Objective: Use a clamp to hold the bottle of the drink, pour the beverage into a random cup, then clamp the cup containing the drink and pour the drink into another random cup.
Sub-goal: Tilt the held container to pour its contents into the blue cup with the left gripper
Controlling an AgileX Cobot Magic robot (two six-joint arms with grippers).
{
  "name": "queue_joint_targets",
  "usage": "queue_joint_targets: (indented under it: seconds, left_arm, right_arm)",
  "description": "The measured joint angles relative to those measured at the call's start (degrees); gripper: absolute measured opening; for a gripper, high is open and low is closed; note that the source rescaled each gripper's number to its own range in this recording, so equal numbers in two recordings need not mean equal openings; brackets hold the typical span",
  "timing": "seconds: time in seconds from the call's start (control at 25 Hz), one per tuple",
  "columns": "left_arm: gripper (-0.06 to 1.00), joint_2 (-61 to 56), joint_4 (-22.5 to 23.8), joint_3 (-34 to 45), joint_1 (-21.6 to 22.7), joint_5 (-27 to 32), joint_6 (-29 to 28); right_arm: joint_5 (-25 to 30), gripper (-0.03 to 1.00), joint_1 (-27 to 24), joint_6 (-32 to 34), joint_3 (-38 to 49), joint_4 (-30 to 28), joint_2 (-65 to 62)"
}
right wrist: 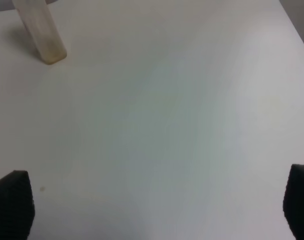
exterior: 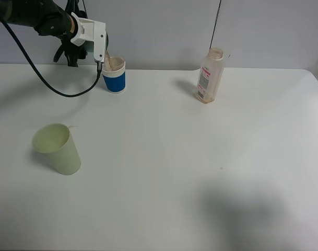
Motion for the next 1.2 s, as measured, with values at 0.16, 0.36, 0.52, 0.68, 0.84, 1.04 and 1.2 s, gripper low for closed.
queue_joint_targets:
  seconds: [0.16,0.36,0.52,0.68,0.84,1.04,1.2]
  left_arm:
    - [0.00,-0.6,0.3,0.0,0.0,0.0,0.1]
    - [0.00,-0.6,0.5,0.0,-0.3,0.0,0.2]
    - [0.00,-0.6,0.8,0.0,-0.4,0.0,1.3]
    - [0.00,-0.6,1.2,0.0,-0.5,0.0,2.5]
    - [0.00,-0.6,1.2,0.0,-0.5,-0.1,2.9]
    - [0.00,-0.6,1.2,0.0,-0.5,-0.2,4.2]
    - [0.00,-0.6,1.2,0.0,-0.5,-0.5,4.9]
  right_arm:
    - [0.0,1.00,0.0,0.0,0.0,0.0,0.0]
    - [0.0,1.00,0.0,0.0,0.0,0.0,0.0]
    - [0.0,1.00,0.0,0.0,0.0,0.0,0.0]
    - [0.0,1.00,0.0,0.0,0.0,0.0,0.0]
    - [0.0,1.00,0.0,0.0,0.0,0.0,0.0]
    - [0.0,1.00,0.0,0.0,0.0,0.0,0.0]
    - [0.0,1.00,0.0,0.0,0.0,0.0,0.0]
